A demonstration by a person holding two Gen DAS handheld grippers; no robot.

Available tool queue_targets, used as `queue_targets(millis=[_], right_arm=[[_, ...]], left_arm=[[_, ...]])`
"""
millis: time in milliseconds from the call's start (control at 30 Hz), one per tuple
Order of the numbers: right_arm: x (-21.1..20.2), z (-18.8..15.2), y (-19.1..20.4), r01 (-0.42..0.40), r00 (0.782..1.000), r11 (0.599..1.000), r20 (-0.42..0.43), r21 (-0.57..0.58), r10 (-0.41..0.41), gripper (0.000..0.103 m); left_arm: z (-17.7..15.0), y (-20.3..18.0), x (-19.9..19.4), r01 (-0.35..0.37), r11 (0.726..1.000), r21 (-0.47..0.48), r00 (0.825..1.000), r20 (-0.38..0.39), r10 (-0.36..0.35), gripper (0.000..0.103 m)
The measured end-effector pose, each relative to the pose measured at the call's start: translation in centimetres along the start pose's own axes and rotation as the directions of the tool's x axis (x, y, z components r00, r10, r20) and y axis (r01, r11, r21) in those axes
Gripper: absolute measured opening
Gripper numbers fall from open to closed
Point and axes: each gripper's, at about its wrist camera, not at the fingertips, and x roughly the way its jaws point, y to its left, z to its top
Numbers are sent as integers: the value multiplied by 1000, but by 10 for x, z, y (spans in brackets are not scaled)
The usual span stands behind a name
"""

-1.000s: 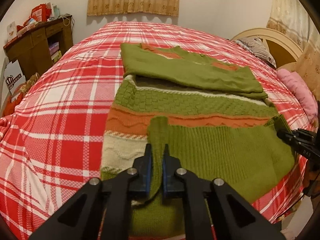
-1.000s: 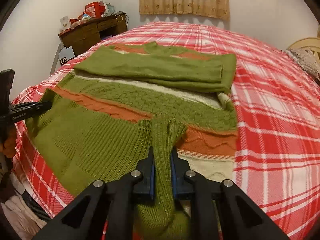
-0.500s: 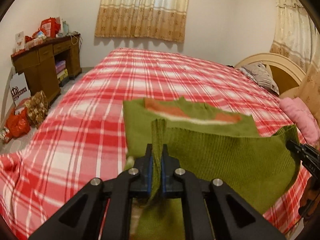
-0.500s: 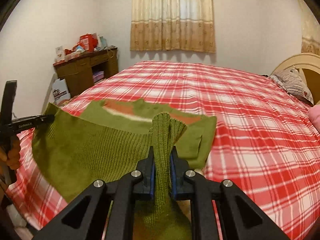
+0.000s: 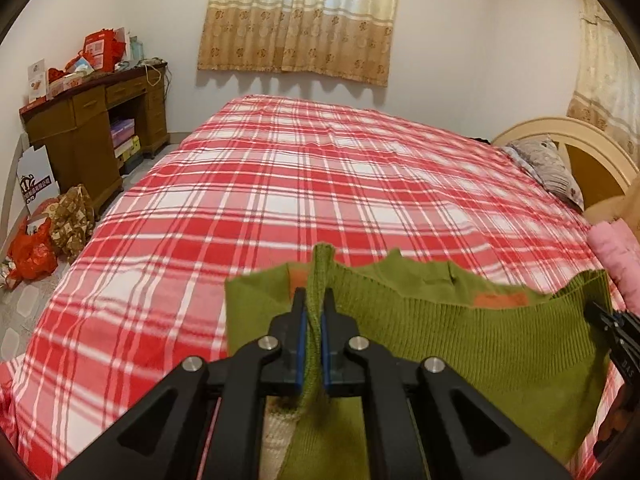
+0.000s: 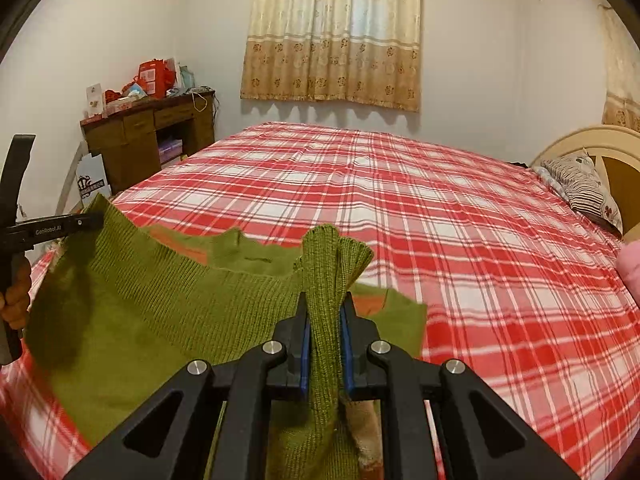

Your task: Fold small clothes

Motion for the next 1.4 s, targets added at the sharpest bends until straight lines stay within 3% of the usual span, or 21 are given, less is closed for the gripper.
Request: queue_targets(millis=[233, 333, 433, 533, 633, 733, 800, 900, 1033, 1100, 1200, 1300, 1333, 1400], right_arm=[[61, 16, -18, 89, 996, 996, -17, 20, -88, 12], [94, 0, -29, 95, 994, 992, -65, 78, -90, 12], [120, -10, -32, 112, 979, 989, -181, 97, -93, 13], [103, -10, -41, 127, 987, 982, -112, 137, -112, 26], [69, -17, -66, 153, 988, 945, -37, 289, -148, 27], [38, -26, -85, 170, 984, 905, -26, 389, -174, 27], [20, -33, -83, 147, 989, 920, -37, 364, -143, 27], [7, -39, -69, 122, 992, 952, -52, 282, -111, 27], [15, -41, -51, 113, 991, 972, -89, 205, -96, 45], [29, -44, -44, 105, 988, 979, -131, 176, -82, 45], [57, -57, -36, 170, 962, 980, -234, 103, -142, 43], [58, -64, -40, 126, 969, 983, -227, 132, -94, 26], [54, -65, -45, 139, 969, 979, -224, 151, -103, 11], [47, -71, -61, 178, 967, 958, -221, 226, -127, 9]], left_arm=[[25, -1, 44, -54, 998, -29, 998, 13, 54, 6], [19, 0, 75, -113, 993, -37, 993, -25, 112, 6], [4, 4, 105, -171, 984, -43, 980, -107, 166, 11], [4, 5, 104, -178, 982, -56, 979, -115, 171, 14], [1, 4, 103, -196, 980, -41, 974, -124, 189, 21], [1, 10, 96, -187, 979, -75, 977, -115, 178, 27], [2, 8, 87, -174, 983, -60, 979, -119, 166, 27], [-4, -10, 62, -168, 985, 43, 981, -93, 171, 28], [-30, -25, 24, -135, 987, 87, 985, -93, 143, 33], [-45, -28, 14, -134, 986, 95, 985, -99, 144, 33], [-62, -31, 14, -170, 978, 121, 977, -106, 183, 33], [-76, -27, 20, -178, 978, 112, 974, -118, 191, 33], [-80, -28, 18, -186, 974, 127, 977, -86, 197, 33], [-81, -28, 19, -198, 971, 130, 975, -77, 209, 34]])
